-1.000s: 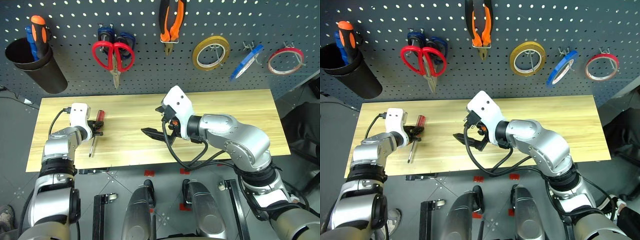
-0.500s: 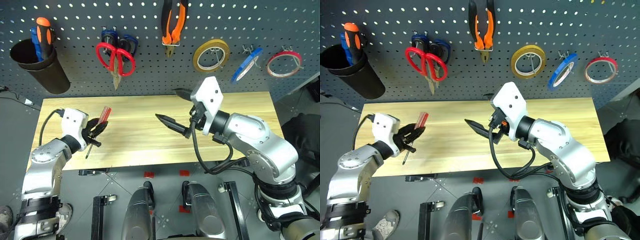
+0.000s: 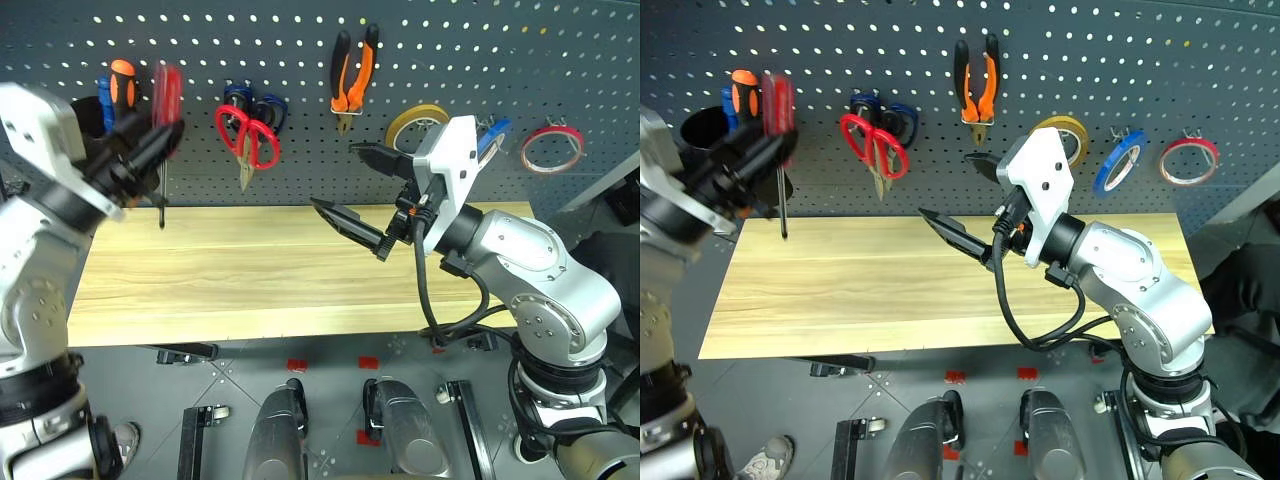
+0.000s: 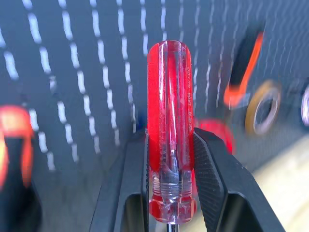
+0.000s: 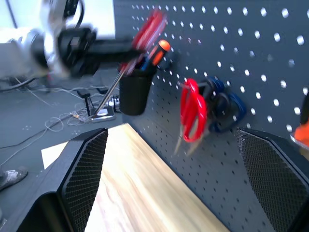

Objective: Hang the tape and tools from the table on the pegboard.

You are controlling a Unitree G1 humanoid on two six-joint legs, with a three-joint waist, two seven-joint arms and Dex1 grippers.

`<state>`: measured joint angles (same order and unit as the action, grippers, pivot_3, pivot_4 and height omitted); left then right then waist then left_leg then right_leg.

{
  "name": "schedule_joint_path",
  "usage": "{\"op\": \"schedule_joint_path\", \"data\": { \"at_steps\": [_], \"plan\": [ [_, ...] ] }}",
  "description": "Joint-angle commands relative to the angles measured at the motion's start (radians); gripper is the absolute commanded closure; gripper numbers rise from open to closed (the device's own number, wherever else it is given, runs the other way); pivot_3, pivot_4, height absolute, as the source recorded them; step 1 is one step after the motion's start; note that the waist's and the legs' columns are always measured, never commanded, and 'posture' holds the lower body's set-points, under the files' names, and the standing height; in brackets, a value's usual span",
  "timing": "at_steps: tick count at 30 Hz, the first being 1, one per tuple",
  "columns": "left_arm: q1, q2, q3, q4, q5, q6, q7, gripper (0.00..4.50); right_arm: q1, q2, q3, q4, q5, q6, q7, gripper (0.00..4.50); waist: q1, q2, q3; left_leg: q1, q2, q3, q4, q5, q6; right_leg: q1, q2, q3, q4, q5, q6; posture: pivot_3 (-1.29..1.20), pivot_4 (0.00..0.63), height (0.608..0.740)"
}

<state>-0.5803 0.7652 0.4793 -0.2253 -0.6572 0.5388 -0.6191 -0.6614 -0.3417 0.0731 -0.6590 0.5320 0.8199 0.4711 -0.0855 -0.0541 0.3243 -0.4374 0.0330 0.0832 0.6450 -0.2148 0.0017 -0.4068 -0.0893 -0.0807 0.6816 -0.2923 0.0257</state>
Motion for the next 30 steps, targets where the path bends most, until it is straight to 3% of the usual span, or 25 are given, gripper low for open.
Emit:
{"op": "schedule_joint_path", "data": {
  "at_steps": [1, 8, 13, 22, 30],
  "plan": [
    [-0.138, 0.036, -0.006, 0.112, 0.047, -0.088, 0.013, 3.58, -0.038, -0.009, -0.001, 0.016, -0.014, -0.067, 0.02, 0.0, 0.0, -0.001, -0.009, 0.0, 0.0, 0.0, 0.0, 0.0, 0.0, 0.0, 0.0, 0.0, 0.0, 0.0, 0.0, -0.2, 0.19, 0.74],
    [-0.295, -0.008, -0.079, 0.395, 0.239, -0.368, 0.061, 3.58, -0.074, -0.012, 0.037, 0.084, -0.063, -0.149, 0.043, 0.0, -0.005, 0.0, -0.028, 0.001, 0.0, 0.001, 0.0, 0.0, 0.0, 0.0, 0.0, -0.003, 0.0, 0.0, 0.0, -0.22, 0.183, 0.74],
    [-0.316, -0.034, -0.105, 0.55, 0.323, -0.522, 0.09, 3.58, -0.087, -0.01, 0.074, 0.108, -0.081, -0.179, 0.066, 0.0, -0.005, -0.001, -0.031, 0.0, 0.0, 0.001, 0.001, 0.0, 0.0, 0.0, 0.0, -0.004, 0.001, 0.0, 0.0, -0.22, 0.184, 0.74],
    [-0.277, -0.047, -0.103, 0.654, 0.4, -0.687, 0.16, 3.58, -0.092, 0.0, 0.094, 0.114, -0.085, -0.193, 0.083, 0.0, -0.006, -0.002, -0.033, 0.0, 0.0, 0.0, 0.002, 0.0, 0.0, 0.0, 0.0, -0.005, 0.001, 0.0, 0.0, -0.23, 0.191, 0.74],
    [-0.215, -0.076, -0.038, 0.577, 0.404, -0.776, 0.302, 1.04, -0.093, 0.008, 0.098, 0.125, -0.083, -0.199, 0.082, 0.0, -0.007, -0.002, -0.034, 0.0, 0.001, -0.001, 0.005, 0.0, 0.0, 0.0, 0.0, -0.005, 0.005, 0.0, 0.0, -0.22, 0.191, 0.74]
  ]
}}
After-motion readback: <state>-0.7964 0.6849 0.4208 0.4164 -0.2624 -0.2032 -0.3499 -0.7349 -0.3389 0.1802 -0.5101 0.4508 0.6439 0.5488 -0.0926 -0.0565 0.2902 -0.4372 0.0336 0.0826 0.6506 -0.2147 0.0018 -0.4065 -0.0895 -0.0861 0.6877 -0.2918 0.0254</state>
